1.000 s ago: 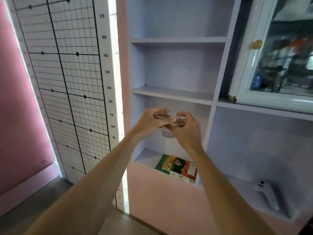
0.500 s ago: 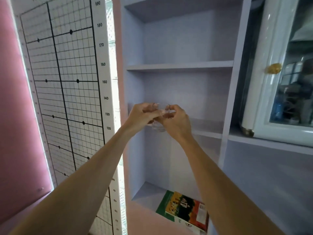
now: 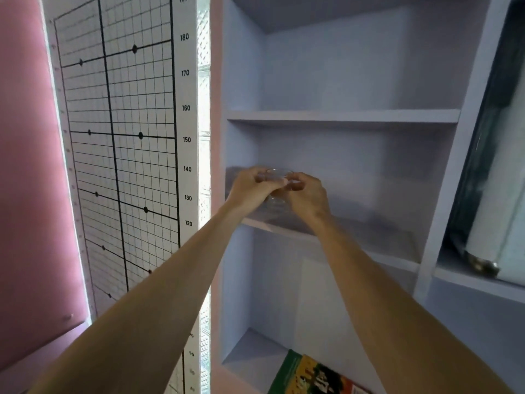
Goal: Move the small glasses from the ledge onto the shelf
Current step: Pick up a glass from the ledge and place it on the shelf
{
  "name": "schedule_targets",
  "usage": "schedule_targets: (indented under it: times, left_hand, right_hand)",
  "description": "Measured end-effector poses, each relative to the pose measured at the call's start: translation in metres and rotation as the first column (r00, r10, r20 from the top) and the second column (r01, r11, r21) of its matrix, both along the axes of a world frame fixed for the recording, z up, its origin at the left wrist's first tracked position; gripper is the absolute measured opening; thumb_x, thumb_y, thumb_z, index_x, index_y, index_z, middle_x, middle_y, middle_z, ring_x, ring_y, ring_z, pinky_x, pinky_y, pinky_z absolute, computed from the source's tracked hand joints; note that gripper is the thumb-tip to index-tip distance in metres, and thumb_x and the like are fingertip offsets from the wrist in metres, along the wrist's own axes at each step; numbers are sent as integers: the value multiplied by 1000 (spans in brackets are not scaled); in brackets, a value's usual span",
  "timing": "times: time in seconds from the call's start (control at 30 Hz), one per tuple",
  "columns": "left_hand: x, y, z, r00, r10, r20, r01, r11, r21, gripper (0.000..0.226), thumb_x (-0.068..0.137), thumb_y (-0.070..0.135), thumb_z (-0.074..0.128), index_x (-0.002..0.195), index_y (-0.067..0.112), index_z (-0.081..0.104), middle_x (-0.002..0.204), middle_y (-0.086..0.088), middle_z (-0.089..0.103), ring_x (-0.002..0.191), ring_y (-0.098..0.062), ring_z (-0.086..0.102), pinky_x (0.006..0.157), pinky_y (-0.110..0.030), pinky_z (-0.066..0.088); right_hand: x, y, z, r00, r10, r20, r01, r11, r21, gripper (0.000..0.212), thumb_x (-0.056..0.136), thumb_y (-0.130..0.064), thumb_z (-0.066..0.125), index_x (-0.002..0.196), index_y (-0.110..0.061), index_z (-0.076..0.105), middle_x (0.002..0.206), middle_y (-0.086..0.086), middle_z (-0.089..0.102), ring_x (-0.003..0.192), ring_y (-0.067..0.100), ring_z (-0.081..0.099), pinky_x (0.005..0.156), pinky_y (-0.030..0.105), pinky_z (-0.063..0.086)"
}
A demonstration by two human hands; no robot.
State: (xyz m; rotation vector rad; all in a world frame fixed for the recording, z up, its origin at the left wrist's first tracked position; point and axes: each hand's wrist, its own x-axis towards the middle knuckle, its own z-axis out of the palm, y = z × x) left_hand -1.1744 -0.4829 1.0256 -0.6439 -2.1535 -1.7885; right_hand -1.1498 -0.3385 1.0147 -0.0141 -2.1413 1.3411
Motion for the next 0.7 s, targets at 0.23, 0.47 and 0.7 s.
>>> schedule_targets:
  times: [0.23,0.47,0.7]
  left_hand:
    - [-35,3,4,998,-15,65,20,996,-84,39,78,33,85,110,12,77,106,-8,81,102,-22,76,80,-21,59]
    - [-58,10,3,992,-23,121,31,998,-58,77,50,57,77,115,18,73,109,-3,79,103,-20,75,100,-41,60]
    - [-56,7,2,985,-86,152,94,994,-50,43,79,47,79,112,21,72,117,-3,76,109,-19,71,105,-38,55]
  right_hand:
    - [-21,-9,4,999,-20,47,19,1000,4,32,76,-31,84,107,-25,78,95,-1,78,88,22,74,83,38,62]
    - [-38,-14,8,996,-54,66,51,998,38,28,81,-21,80,107,-28,76,99,0,76,98,23,73,91,43,61]
    - [-51,-12,3,995,-58,76,55,998,38,31,82,-19,77,112,-23,75,107,2,77,101,24,72,92,40,59]
